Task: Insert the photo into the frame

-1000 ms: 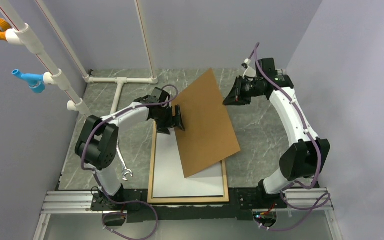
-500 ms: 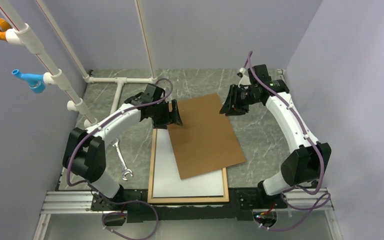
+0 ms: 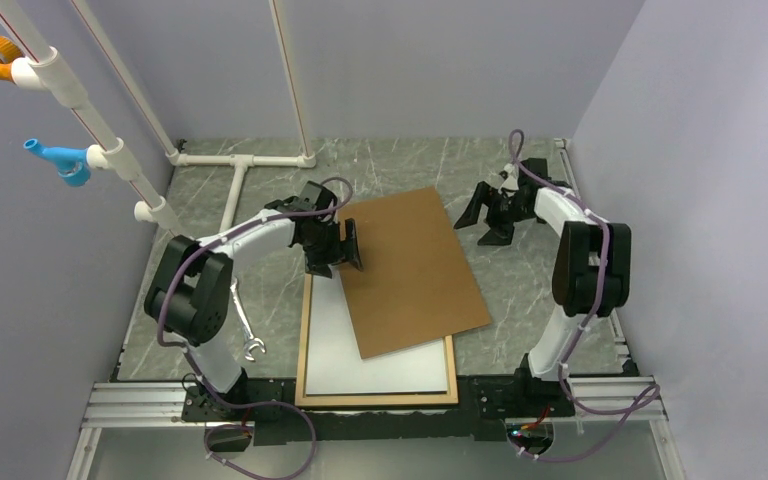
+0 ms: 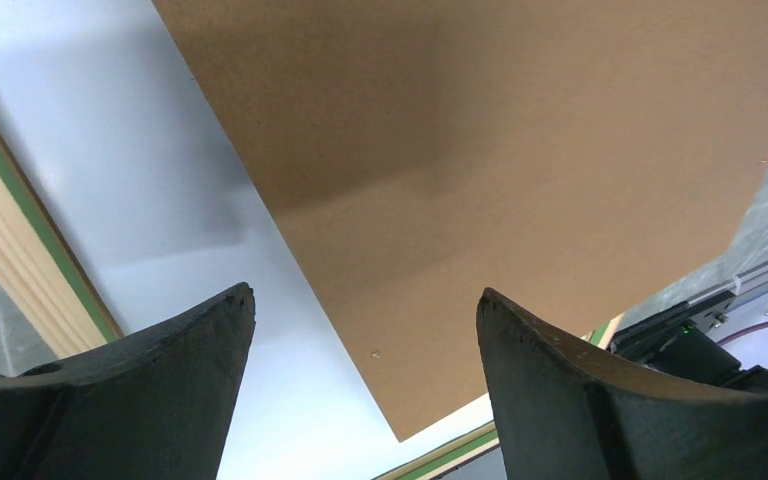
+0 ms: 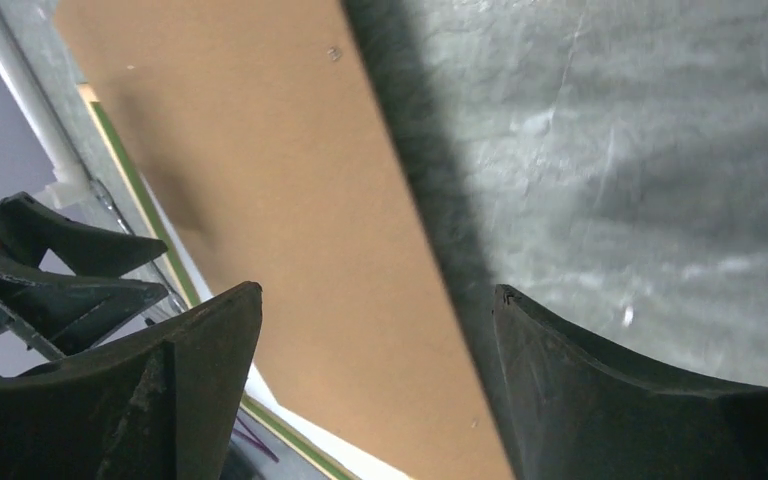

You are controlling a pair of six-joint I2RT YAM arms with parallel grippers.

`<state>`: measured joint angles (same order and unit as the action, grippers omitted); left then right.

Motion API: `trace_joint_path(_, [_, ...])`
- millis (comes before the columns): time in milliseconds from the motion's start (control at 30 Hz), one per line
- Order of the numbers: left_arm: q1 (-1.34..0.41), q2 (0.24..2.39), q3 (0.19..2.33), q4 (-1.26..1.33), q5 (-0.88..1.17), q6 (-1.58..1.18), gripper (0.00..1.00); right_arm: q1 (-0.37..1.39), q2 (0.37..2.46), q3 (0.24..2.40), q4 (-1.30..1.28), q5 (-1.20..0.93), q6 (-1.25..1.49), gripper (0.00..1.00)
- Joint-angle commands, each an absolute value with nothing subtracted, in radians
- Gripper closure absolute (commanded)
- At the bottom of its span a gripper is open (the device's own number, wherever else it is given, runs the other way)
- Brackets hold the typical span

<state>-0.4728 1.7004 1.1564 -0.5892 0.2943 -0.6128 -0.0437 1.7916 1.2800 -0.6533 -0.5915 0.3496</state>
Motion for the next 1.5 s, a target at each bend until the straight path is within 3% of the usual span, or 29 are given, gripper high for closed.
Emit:
trace_joint_path(0, [-0.476,1.743,1.147,-0.553,0.327,-0.604,0.16,-0.041,1.899,1.248,-0.499,-0.687,0.298,0.12])
trace_joint_path(300, [-0.476,1.830,1.154,-0.504,0.355,-0.607,0.16,-0.033,1.998,1.195,-0.396,-0.846,0.319,0.17])
trace_joint_path(500, [-0.476,1.856,1.150,-0.457,0.389,-0.624,0.17,0.037,1.995,1.169,-0.364,-0.951,0.342,0.30])
trace_joint_path(733, [-0.485,1.848,1.158,-0.458,0.395,-0.627,0.17,0.053,1.847,1.128,-0.375,-1.061,0.376,0.58])
trace_joint_path(867, [-0.499,1.848,1.177,-0.458,0.404,-0.627,0.17,0.055,1.739,1.102,-0.340,-1.146,0.446,0.66])
trace_joint_path(1067, [-0.528,1.843,1.199,-0.453,0.413,-0.639,0.18,0.069,1.585,1.083,-0.333,-1.193,0.518,0.67])
trace_joint_path(1200, [-0.541,1.840,1.213,-0.451,0.418,-0.647,0.18,0.086,1.520,1.109,-0.457,-1.165,0.472,0.68])
trace_joint_path(1400, [-0.551,1.829,1.240,-0.467,0.419,-0.645,0.18,0.095,1.459,1.252,-0.707,-0.959,0.380,0.96])
trace_joint_path(1467, [-0.552,1.819,1.250,-0.488,0.413,-0.637,0.18,0.096,1.451,1.331,-0.785,-0.877,0.375,1.00])
